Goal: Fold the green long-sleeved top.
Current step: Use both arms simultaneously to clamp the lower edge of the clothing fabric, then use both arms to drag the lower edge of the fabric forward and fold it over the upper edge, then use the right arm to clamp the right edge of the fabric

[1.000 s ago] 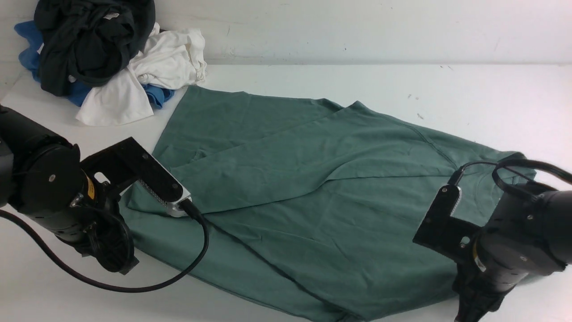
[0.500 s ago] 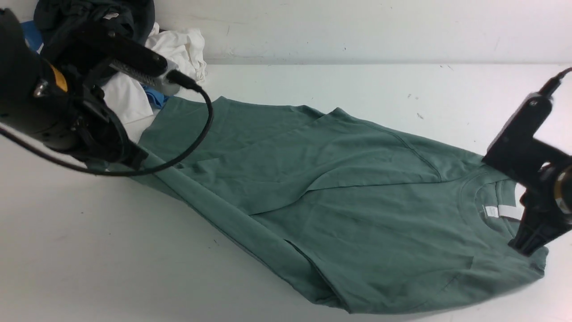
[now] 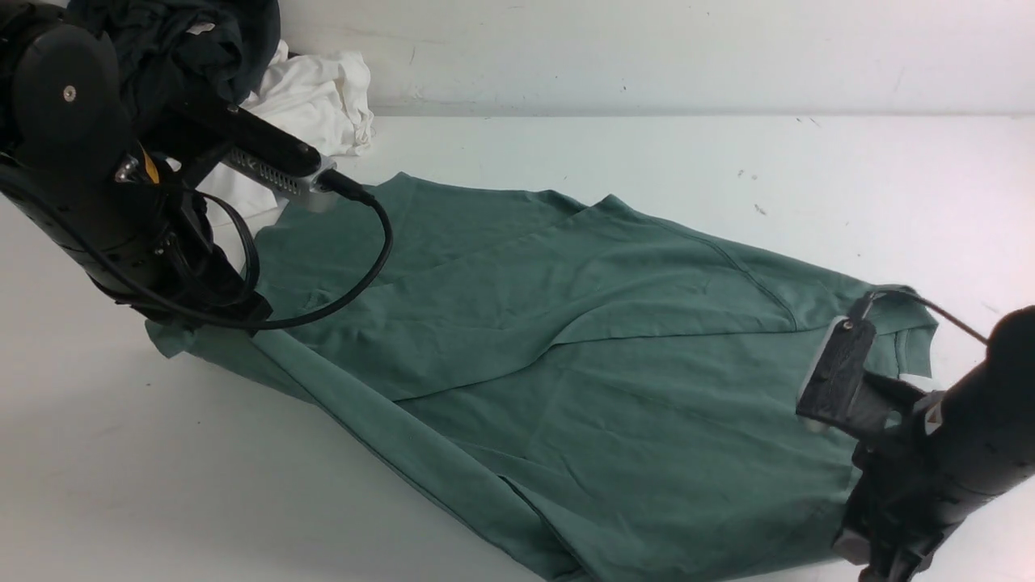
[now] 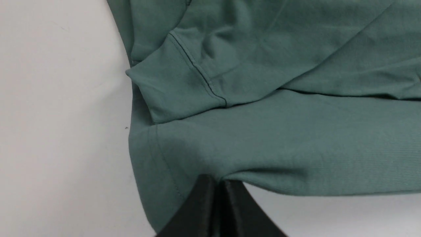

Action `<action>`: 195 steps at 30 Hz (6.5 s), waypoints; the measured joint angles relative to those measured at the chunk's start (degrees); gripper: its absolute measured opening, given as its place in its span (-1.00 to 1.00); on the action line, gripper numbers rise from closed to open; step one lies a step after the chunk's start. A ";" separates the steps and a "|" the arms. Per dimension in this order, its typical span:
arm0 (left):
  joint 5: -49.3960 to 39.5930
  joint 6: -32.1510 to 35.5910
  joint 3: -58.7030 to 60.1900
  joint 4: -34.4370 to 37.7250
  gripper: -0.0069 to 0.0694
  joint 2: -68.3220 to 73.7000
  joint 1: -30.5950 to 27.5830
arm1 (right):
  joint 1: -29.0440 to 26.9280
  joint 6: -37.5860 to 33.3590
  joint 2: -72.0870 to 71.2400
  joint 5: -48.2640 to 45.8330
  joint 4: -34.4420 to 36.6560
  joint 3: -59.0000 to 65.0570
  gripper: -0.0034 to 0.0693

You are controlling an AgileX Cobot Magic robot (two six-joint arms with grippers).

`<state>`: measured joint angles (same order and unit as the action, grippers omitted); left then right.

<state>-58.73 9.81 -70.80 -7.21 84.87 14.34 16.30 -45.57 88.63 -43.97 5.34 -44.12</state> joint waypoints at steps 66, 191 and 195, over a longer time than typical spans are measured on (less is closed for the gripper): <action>-11.97 4.18 -64.61 19.26 -0.83 59.71 0.12 | 0.95 12.99 44.54 -17.31 17.31 -66.37 -0.94; -5.26 5.43 -4.20 12.60 -0.84 -20.11 -4.25 | -29.82 28.26 33.93 -4.25 23.64 -42.58 -0.68; -8.05 1.34 3.03 6.23 -0.84 -24.19 -4.25 | -31.55 27.42 30.69 -6.63 19.58 -42.42 -0.84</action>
<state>-66.78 11.16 -67.76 -0.98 60.68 10.09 -15.24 -18.15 119.32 -50.60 24.92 -86.53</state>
